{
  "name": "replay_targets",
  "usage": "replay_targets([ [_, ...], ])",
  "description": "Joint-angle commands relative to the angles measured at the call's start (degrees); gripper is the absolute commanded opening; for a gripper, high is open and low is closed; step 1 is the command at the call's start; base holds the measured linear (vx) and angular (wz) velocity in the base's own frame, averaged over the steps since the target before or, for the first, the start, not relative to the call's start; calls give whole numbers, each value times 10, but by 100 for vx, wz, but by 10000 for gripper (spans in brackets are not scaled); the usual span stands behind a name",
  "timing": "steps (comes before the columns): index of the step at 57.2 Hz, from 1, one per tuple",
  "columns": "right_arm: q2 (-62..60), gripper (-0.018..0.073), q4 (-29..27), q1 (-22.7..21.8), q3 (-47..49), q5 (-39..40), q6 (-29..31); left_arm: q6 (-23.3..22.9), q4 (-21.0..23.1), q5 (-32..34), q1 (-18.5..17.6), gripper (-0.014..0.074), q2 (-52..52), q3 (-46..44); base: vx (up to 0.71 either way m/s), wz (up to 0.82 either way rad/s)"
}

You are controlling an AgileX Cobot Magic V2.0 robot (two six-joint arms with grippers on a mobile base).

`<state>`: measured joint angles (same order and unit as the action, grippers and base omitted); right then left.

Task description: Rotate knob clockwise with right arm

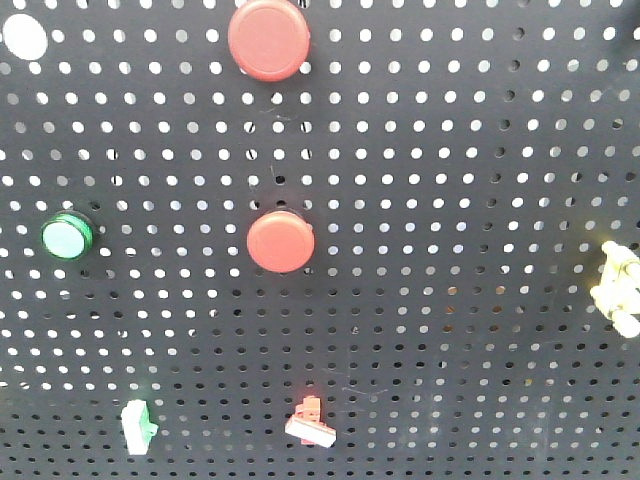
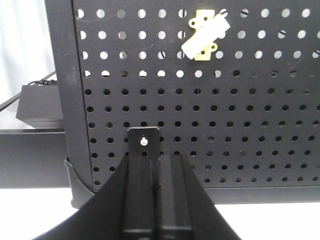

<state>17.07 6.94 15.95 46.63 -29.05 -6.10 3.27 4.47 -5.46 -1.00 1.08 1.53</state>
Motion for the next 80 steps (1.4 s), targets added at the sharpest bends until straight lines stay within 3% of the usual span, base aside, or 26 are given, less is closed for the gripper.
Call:
replay_targets([
  [1, -1, -9, 8, 0, -68, 164, 7, -3, 2, 49, -4, -6, 6, 6, 0, 0],
  [8, -1, -9, 10, 0, -145, 283, 7, -3, 2, 49, -4, -6, 6, 6, 0, 0],
  [14, -1, -9, 10, 0, -201, 329, 7, -3, 2, 49, -4, -6, 6, 6, 0, 0],
  [45, -2, -9, 11, -4, -373, 331, 13, -3, 2, 49, -4, -6, 6, 6, 0, 0],
  [68, -186, -9, -29, -157, -487, 326, 4, -3, 2, 49, -4, -6, 5, 6, 0, 0],
  [80, -183, -9, -29, -163, -487, 318, 4, -3, 2, 49, -4, -6, 6, 6, 0, 0],
])
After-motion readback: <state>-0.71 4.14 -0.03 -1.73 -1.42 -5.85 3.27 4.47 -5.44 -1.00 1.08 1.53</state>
